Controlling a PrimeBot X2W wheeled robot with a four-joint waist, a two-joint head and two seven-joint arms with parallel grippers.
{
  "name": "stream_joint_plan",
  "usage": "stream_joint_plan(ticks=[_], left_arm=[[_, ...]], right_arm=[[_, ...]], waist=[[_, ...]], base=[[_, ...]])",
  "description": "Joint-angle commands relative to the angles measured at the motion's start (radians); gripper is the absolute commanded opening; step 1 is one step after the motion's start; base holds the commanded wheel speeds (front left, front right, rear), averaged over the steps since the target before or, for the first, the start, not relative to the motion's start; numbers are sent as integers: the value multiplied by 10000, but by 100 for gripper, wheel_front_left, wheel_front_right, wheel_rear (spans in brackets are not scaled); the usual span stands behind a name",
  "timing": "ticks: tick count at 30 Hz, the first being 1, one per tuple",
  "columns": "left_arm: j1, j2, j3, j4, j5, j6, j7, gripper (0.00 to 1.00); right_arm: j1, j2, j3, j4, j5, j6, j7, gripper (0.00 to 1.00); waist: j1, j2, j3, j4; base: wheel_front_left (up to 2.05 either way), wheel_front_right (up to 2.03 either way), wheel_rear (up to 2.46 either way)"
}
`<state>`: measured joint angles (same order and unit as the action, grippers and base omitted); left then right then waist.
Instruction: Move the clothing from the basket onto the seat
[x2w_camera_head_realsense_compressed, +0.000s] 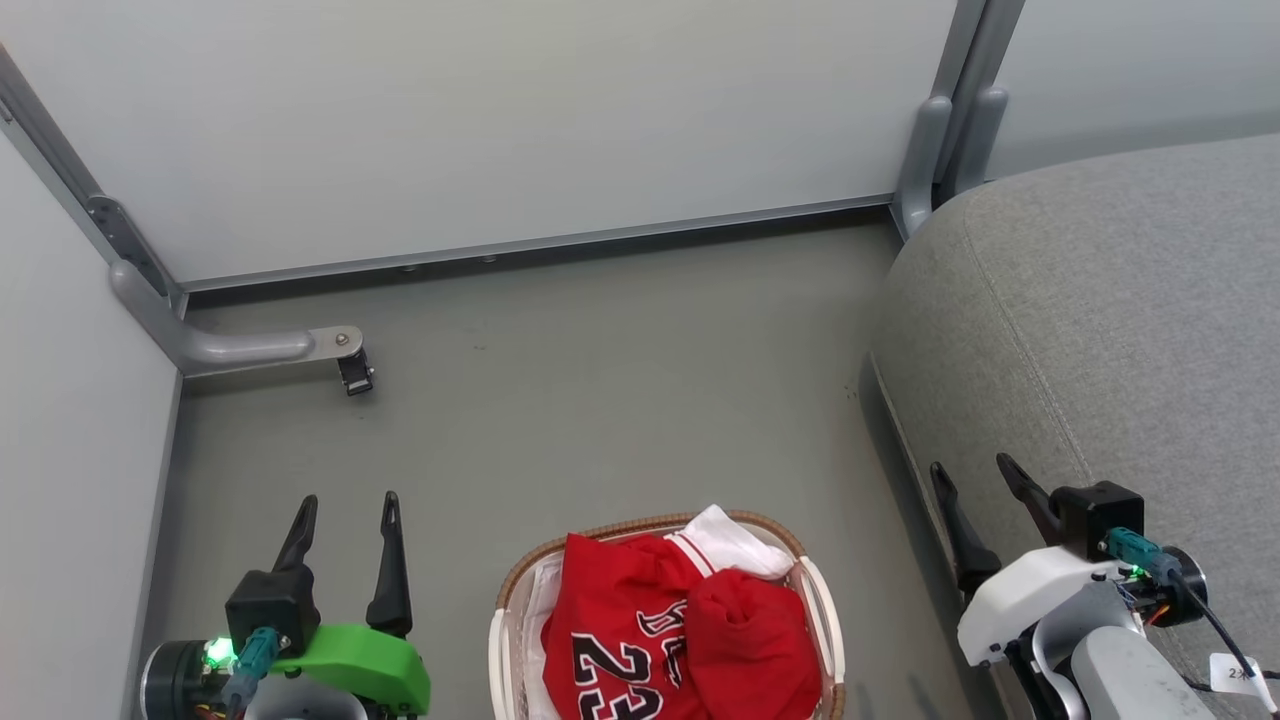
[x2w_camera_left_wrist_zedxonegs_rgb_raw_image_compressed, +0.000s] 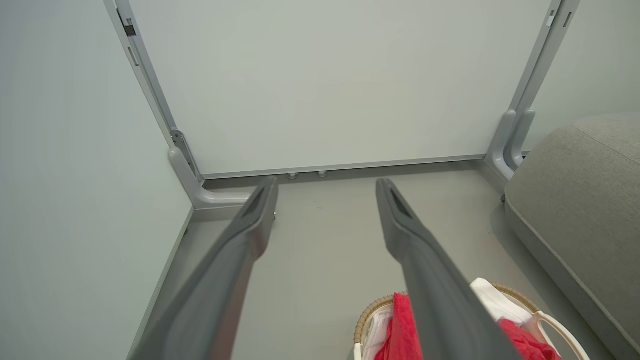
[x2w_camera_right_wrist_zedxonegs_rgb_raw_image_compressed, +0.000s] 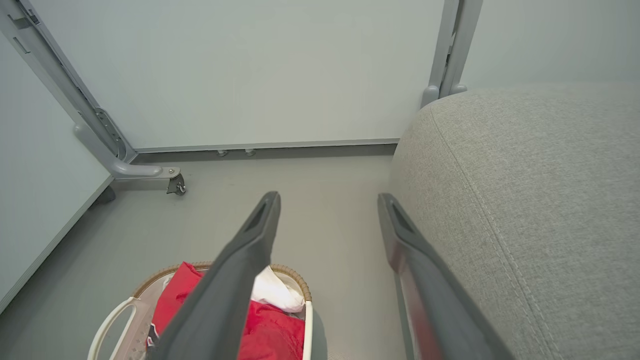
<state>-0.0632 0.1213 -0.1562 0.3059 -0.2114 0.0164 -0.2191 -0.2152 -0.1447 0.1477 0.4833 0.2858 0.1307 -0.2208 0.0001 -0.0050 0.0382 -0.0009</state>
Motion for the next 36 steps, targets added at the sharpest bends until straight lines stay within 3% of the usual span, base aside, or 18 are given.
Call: stream_joint_plan(ticks=[1, 9, 17, 23, 36], left_arm=[[-23, -4, 24, -17, 155, -104, -88, 100], [-828, -316, 83, 450, 503, -810, -233, 100], [-2138, -589, -496, 1643, 832, -1308, -383, 100], [-3415, -637, -1285, 3139, 1212, -1445, -484, 100], [-5399, -651, -1677, 6279, 1331, -1385, -456, 100]], right_arm=[[-185, -53, 29, 1, -230, 0, -90, 100], [-960, 29, -125, -575, -880, -1, -239, 100], [-1893, -8, -173, -1257, -1383, -3, -363, 100], [-2602, 144, 23, -1766, -1785, -3, -460, 100], [-3193, 459, 190, -2961, -1729, -3, -452, 100]], waist=[[-1, 40, 116, -37], [-1, 44, 1539, -433], [-1, 47, 3484, -1040], [-1, 49, 5129, -1514], [-1, 50, 7415, -2124]], base=[[0, 0, 0], [0, 0, 0], [0, 0, 0], [0, 0, 0], [0, 0, 0]])
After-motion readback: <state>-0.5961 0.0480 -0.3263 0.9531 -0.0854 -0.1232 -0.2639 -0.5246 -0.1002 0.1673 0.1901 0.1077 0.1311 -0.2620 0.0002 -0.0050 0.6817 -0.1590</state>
